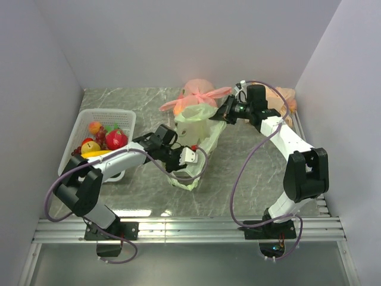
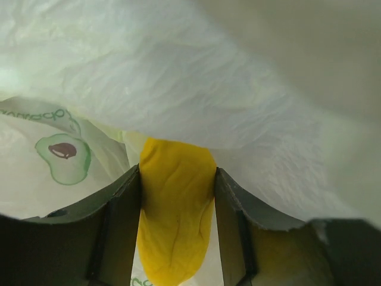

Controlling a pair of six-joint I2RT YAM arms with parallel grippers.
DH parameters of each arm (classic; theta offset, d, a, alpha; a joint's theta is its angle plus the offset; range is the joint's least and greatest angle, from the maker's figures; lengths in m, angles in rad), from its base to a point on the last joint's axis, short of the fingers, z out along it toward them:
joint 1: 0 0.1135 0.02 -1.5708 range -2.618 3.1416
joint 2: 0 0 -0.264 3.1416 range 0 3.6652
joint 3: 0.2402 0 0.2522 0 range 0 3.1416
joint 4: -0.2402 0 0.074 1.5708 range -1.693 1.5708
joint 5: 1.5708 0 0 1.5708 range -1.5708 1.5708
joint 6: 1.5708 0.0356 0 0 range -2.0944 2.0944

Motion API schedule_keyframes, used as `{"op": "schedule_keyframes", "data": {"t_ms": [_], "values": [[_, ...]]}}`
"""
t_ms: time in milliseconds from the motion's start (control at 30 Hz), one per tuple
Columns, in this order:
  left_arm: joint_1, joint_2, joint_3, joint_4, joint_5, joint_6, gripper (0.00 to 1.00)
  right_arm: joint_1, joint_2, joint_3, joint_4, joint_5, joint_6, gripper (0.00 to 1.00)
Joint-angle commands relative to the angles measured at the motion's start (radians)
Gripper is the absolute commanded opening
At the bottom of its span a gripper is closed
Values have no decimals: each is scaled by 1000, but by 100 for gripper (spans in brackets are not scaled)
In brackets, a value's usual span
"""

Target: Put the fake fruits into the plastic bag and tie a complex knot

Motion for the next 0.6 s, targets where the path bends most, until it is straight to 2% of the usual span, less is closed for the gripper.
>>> {"op": "schedule_keyframes", "data": {"t_ms": [0,33,100,133,267,333,433,500,533,567], "values": [[-34,-78,-48,191,-240,-13,3,-15,1,-17,77,-45,37,0],[-35,-79,-52,231,-248,-42,8,-9,1,-15,74,-47,23,0],[-15,-84,-3,221,-229,-141,37,7,1,11,42,-35,-15,0],[9,-92,26,230,-187,-185,56,11,7,26,0,-26,-69,0],[58,-156,60,288,-80,-338,79,31,22,75,-64,5,-170,0],[78,-187,79,314,-48,-410,83,42,30,86,-90,23,-227,0],[98,-202,114,353,-77,-502,83,54,27,87,-109,34,-273,0],[139,-225,128,365,-20,-579,84,57,27,87,-112,40,-287,0],[202,-240,126,382,9,-613,85,57,28,89,-120,46,-301,0],[236,-256,128,389,87,-659,86,57,30,91,-121,50,-310,0]]}}
